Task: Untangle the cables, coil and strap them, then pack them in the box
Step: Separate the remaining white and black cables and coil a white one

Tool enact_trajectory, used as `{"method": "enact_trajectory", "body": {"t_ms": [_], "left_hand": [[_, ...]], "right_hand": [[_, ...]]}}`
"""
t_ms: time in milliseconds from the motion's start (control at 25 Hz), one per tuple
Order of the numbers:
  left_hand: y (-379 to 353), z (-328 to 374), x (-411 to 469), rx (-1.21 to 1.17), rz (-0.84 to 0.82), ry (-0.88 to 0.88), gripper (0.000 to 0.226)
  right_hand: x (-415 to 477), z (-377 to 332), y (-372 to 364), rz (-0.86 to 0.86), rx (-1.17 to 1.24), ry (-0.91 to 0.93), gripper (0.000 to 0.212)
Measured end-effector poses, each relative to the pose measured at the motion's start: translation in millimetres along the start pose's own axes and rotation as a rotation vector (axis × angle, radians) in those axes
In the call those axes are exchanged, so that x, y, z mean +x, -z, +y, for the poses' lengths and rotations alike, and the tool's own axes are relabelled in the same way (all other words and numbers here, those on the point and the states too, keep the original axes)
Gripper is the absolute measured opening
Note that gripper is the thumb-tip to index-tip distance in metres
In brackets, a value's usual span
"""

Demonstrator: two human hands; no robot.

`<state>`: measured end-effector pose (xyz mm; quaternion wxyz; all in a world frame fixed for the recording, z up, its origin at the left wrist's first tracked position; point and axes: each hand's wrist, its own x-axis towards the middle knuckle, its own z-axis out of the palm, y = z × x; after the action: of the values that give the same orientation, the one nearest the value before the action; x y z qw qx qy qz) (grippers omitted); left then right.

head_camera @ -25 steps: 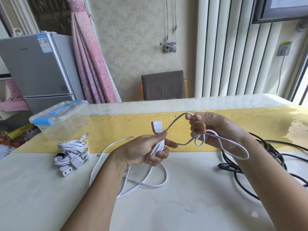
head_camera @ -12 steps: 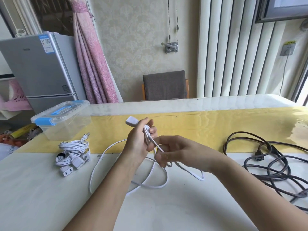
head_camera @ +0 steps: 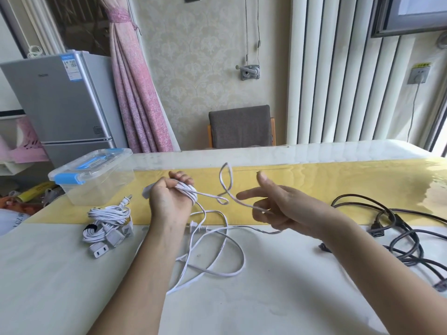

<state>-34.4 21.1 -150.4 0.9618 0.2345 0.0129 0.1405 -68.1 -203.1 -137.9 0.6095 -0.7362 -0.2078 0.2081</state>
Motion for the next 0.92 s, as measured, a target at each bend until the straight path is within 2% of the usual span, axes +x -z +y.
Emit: {"method": "enact_trajectory", "body": {"t_ms": [80, 160, 240, 320, 400, 440, 520, 560, 600, 680, 760, 840, 920], "left_hand": [[7.0, 19.0, 9.5, -0.108, 0.081, -0.074, 0.02], [17.8, 37.6, 17.2, -0.268, 0.12, -0.087, 0.025], [27.6, 46.7, 21.1, -0.432, 0.056, 0.003, 0.04], [32.6, 45.0, 20.5, -0.516, -0.16, 0.197, 0.04], [28.5, 36.6, 15.0, -0.414, -0.45, 0.376, 0.038], [25.1, 32.0, 12.9, -0.301, -0.559, 0.404, 0.041], [12.7, 22.4, 3.8, -0.099, -0.715, 0.423, 0.05], [4.6, 15.9, -3.1, -0.023, -0.765, 0.453, 0.053], [-2.3, 9.0, -10.9, 0.056, -0.783, 0.486, 0.054], [-11.7, -3.2, -28.0, 0.239, -0.754, 0.498, 0.052], [-14.5, -11.0, -37.0, 0.329, -0.751, 0.538, 0.05], [-15.1, -13.4, -36.3, 0.221, -0.848, 0.681, 0.047], [-15.9, -9.1, -34.8, 0.062, -0.904, 0.879, 0.043]], "right_hand": [[-6.5, -5.7, 10.2, 0.153, -0.07, 0.115, 0.05], [-12.8, -11.0, 28.9, 0.397, -0.031, 0.171, 0.026], [-16.1, -5.9, 54.0, 0.67, -0.205, 0.1, 0.02], [-14.2, 6.4, 70.7, 0.799, -0.582, -0.13, 0.021], [-5.6, 18.4, 66.7, 0.788, -0.863, -0.337, 0.026], [-0.4, 20.9, 58.3, 0.796, -0.921, -0.302, 0.037], [5.8, 14.0, 31.4, 0.815, -0.833, 0.029, 0.048], [5.6, 7.4, 14.3, 0.778, -0.696, 0.207, 0.044], [4.7, 1.4, -5.3, 0.679, -0.563, 0.302, 0.039], [4.3, 0.9, -40.3, 0.422, -0.427, 0.26, 0.037], [6.5, 10.1, -58.4, 0.272, -0.432, 0.181, 0.028], [5.2, 9.9, -56.6, 0.085, -0.326, 0.121, 0.018], [-0.2, 3.9, -43.2, -0.175, -0.24, 0.076, 0.026]]}}
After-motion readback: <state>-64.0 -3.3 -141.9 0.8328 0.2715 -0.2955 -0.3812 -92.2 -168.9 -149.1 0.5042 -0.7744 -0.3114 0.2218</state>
